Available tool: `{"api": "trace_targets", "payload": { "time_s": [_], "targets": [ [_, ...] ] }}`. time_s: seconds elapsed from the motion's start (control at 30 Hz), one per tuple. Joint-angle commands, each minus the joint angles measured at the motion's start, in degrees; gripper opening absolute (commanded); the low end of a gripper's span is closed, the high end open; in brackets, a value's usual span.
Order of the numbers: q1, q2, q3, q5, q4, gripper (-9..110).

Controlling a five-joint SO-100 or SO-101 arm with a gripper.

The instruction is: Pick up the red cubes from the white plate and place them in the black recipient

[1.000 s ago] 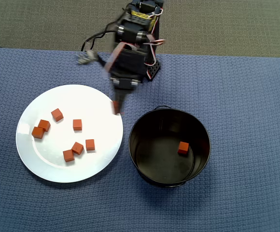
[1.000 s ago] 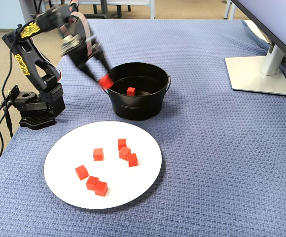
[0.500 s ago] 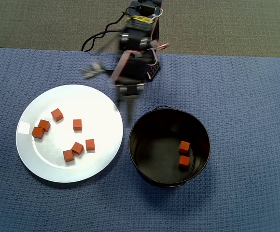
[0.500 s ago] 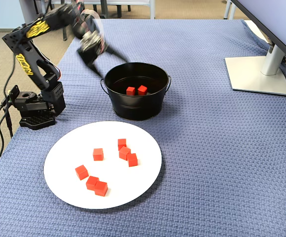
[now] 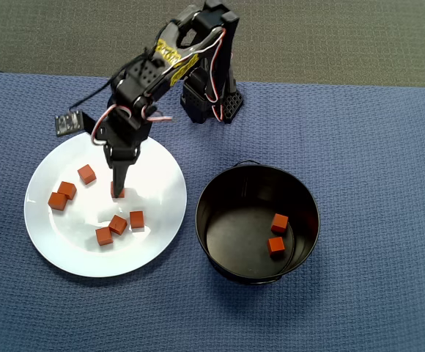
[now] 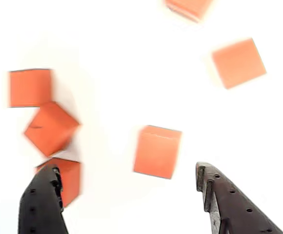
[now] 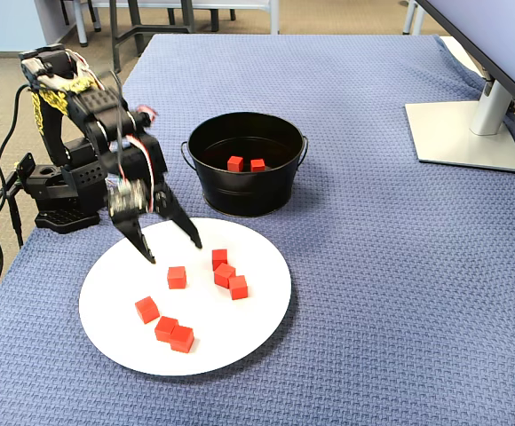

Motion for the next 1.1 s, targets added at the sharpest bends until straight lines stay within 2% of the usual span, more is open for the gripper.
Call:
{"api": "trace_targets", "payload": {
  "time_s": [0.0, 0.2, 0.53, 0.87, 1.07],
  "targets": [
    [-0.18, -5.19, -3.52, 4.75, -1.41, 27],
    [-0.88, -9.49, -8.44, 10.28, 0.35, 24],
    [-0.97, -17.14, -13.18, 10.81, 0.35, 20],
    [-1.41, -16.70, -10.72, 11.07, -0.18, 16],
    [-2.55, -14.59, -9.14, 12.48, 0.35, 7]
  ]
}}
